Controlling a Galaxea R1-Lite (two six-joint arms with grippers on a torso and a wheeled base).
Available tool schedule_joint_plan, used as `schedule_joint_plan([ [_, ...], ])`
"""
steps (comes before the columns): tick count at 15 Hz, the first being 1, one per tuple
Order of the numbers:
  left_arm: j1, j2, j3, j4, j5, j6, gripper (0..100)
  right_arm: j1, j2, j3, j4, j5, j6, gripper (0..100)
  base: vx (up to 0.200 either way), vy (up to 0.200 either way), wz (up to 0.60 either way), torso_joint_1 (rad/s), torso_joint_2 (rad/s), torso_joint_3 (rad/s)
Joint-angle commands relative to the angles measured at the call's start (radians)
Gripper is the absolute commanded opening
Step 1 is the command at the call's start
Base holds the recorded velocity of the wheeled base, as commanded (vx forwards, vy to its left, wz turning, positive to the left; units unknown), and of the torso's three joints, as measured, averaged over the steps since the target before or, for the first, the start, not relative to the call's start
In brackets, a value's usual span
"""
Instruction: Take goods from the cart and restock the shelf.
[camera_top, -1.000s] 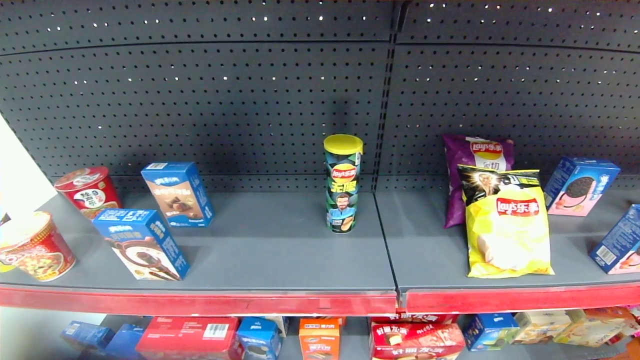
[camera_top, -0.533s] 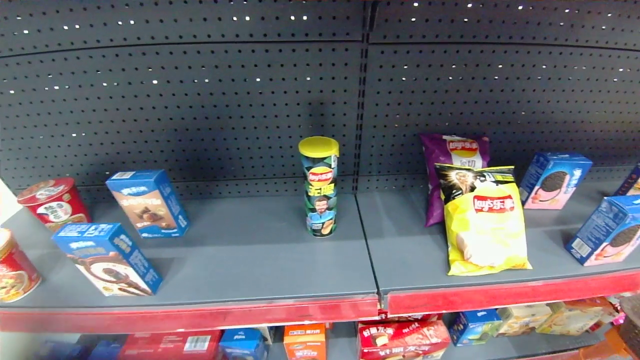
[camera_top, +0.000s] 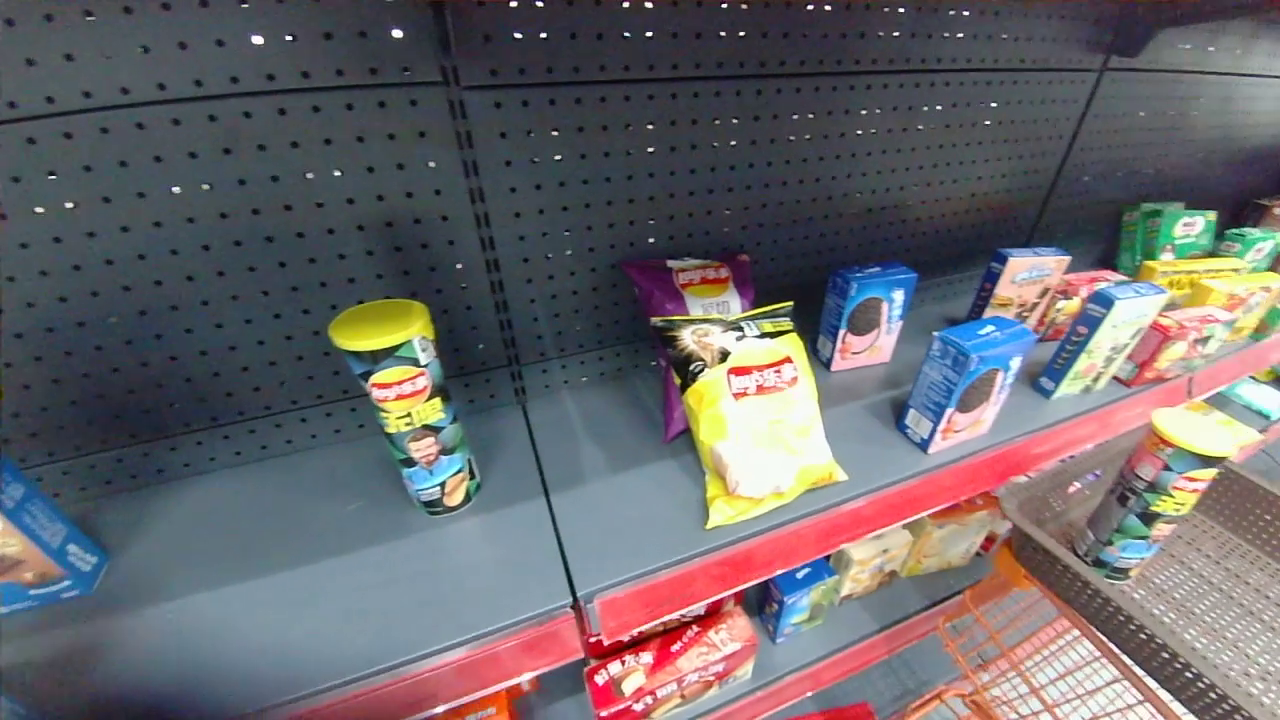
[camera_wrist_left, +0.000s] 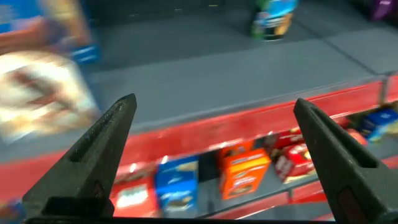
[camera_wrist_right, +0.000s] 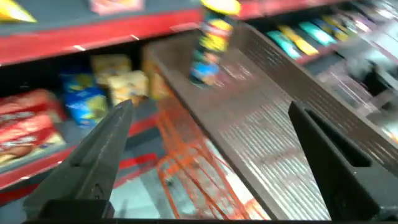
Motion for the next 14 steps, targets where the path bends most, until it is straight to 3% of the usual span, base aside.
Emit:
schedule_joint_plan([
  [1, 0.0, 0.0, 0.0, 0.0, 0.0, 0.0, 100, -0.003, -0.001, 0.02, -0.019, 0.002, 0.0, 100, 0.0, 0.0, 0.0, 0.0, 0.0, 0.0],
  [7, 0.0, 0.0, 0.0, 0.0, 0.0, 0.0, 100, -0.013, -0.007, 0.066, -0.043, 0.002, 0.0, 100, 0.0, 0.0, 0.0, 0.0, 0.0, 0.0],
  [13, 0.0, 0.0, 0.0, 0.0, 0.0, 0.0, 100, -0.003, -0.004, 0.087, -0.053, -0.004, 0.014, 100, 0.0, 0.0, -0.6, 0.002, 0.0, 0.004],
  [14, 0.0, 0.0, 0.0, 0.0, 0.0, 0.0, 100, -0.009, -0.006, 0.089, -0.051, -0.006, 0.015, 100, 0.0, 0.0, 0.0, 0.0, 0.0, 0.0],
])
